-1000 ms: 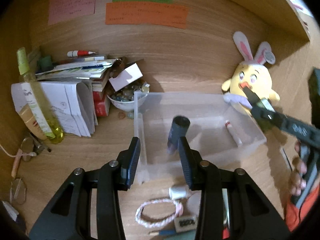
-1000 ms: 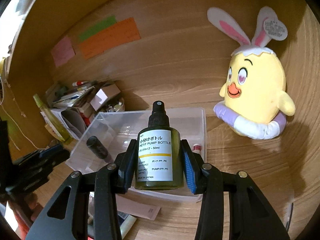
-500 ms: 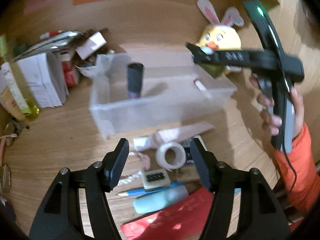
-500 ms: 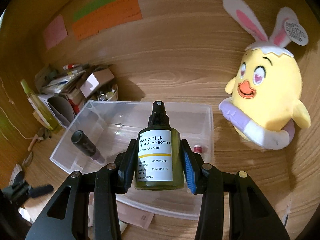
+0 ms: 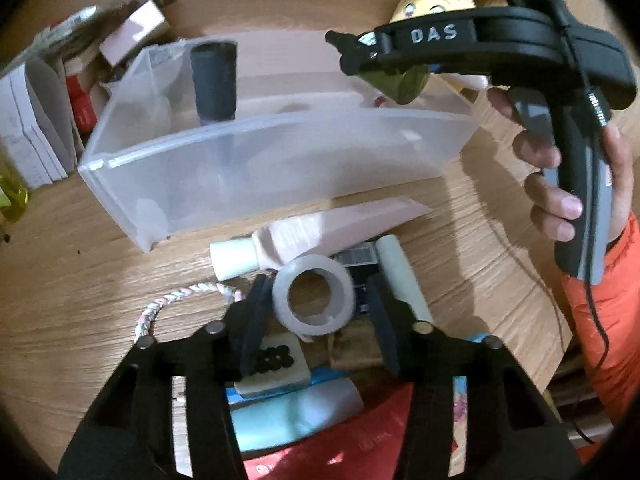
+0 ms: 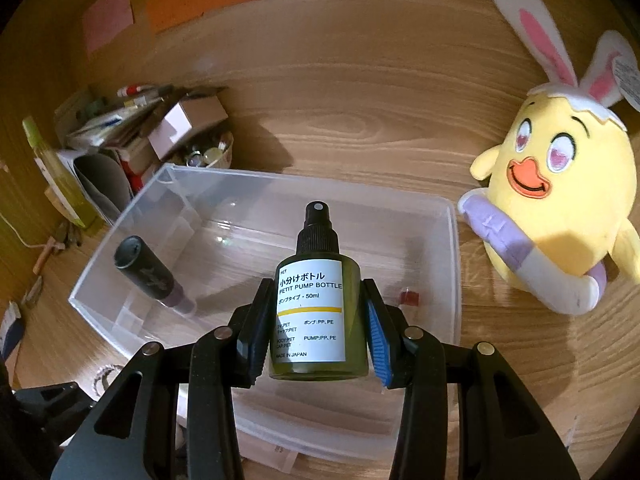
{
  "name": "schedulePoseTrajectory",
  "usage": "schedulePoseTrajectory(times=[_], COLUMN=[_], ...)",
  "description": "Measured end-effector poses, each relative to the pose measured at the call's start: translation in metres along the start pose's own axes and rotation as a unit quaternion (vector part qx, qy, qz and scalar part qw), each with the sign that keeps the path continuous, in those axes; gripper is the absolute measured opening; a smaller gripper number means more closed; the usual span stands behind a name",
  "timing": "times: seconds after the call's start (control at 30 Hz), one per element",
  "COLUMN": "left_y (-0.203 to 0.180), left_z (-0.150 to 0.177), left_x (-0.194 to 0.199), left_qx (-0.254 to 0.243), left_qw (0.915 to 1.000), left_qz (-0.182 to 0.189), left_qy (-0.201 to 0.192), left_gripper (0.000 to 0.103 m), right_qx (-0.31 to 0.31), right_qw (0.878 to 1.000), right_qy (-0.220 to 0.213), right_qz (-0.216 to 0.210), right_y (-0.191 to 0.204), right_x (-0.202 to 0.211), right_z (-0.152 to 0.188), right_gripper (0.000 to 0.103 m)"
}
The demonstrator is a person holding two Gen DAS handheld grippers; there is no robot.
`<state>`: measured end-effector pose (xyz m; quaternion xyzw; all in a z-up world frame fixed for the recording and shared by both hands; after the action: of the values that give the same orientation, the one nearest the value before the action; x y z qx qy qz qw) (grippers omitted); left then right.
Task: Organize objects
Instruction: 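Carry the white tape roll with the left tool while the right tool lowers the pump bottle into the bin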
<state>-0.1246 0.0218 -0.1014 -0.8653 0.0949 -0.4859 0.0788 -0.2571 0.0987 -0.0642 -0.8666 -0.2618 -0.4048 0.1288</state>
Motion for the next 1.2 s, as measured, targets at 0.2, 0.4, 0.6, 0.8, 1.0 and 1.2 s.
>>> schedulePoseTrajectory(times=[0.2,0.4,0.6,0.8,1.0,1.2], left_y=[0.009,0.013,0.025,0.049,0.065,0.058], left_z=[0.003,-0.001,-0.024,-0.049,-0.078,-0.087], left_x=[0.014,0.046,0.071,0.078,0.058,0.046], left_qx=[0.023,0.031,0.033,0.061,0.075,0.062], left_qw=[0.9995,0.9976,0.9949,0.9919,0.9913,0.9926], left_qz=[0.017,0.031,0.015,0.004,-0.003,-0.018], left_qy=[-0.016,-0.052,-0.094,-0.111,-0.109,-0.103], left_gripper=[0.039,0.039,0.039,0.039,0.039,0.039], right_qx=[0.004,0.010,0.027,0.053,0.055,0.044], right_qw=[1.000,0.999,0.998,0.996,0.996,0.997], right_qy=[0.021,0.044,0.061,0.063,0.057,0.061], right_qz=[-0.010,-0.008,0.014,0.033,0.034,0.021], right_y=[0.000,-0.001,0.001,0.008,0.012,0.011], right_x=[-0.015,-0.034,-0.047,-0.045,-0.040,-0.037], right_z=[0.002,0.007,0.011,0.012,0.011,0.011], right_gripper=[0.039,0.039,0.039,0.039,0.039,0.039])
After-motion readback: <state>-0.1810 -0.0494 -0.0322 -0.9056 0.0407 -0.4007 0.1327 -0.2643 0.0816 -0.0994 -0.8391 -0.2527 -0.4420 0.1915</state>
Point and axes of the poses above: each gripper's, at about its wrist camera, not at the fingertips, and x roughly against the way its jaws point, y to its left, z to its underside, the point moved 7 cm from there along -x, roughly the way its jaws point, and after that the axes turned 7 degrees about x, right-handed, at the moved point
